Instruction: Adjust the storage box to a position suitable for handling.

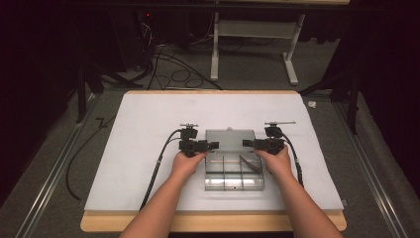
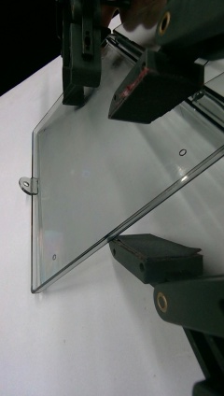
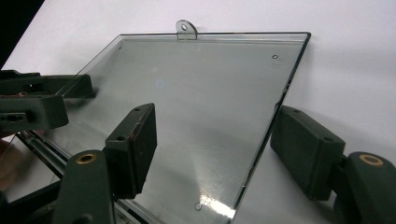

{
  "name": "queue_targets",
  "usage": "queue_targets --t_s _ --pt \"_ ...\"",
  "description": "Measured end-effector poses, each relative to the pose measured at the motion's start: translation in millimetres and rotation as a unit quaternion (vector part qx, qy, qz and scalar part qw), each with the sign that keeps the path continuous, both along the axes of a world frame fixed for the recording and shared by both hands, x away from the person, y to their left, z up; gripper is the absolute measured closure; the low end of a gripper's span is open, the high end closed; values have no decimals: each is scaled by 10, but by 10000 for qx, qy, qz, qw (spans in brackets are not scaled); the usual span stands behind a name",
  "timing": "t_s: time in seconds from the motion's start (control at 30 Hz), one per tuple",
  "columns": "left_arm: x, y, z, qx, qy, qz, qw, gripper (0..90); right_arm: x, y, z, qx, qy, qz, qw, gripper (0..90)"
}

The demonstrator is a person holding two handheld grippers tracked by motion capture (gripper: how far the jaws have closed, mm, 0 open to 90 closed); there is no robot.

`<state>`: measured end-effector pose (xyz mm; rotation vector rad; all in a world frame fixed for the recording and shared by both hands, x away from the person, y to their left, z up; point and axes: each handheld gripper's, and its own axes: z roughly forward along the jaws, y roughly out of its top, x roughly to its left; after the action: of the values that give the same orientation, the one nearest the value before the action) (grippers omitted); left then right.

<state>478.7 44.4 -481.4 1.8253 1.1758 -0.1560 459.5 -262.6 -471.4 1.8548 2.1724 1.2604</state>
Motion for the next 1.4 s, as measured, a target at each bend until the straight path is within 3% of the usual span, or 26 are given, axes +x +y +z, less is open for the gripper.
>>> queue_targets --t_s 0.3,0.73,1.1,1.4 --pt "-29 -10 53 62 -287 -7 9996 377 -20 -2 63 -115 -205 -55 9997 396" --pt "-88 27 196 167 -753 196 9968 549 -103 0 220 -356 -735 -107 9966 516" --pt "-151 56 288 154 -1114 243 9934 640 -188 -20 334 -458 -1070 -133 9931 604" --pt "-253 72 348 220 -1465 258 9886 684 -289 -21 407 -528 -1339 -195 9894 670"
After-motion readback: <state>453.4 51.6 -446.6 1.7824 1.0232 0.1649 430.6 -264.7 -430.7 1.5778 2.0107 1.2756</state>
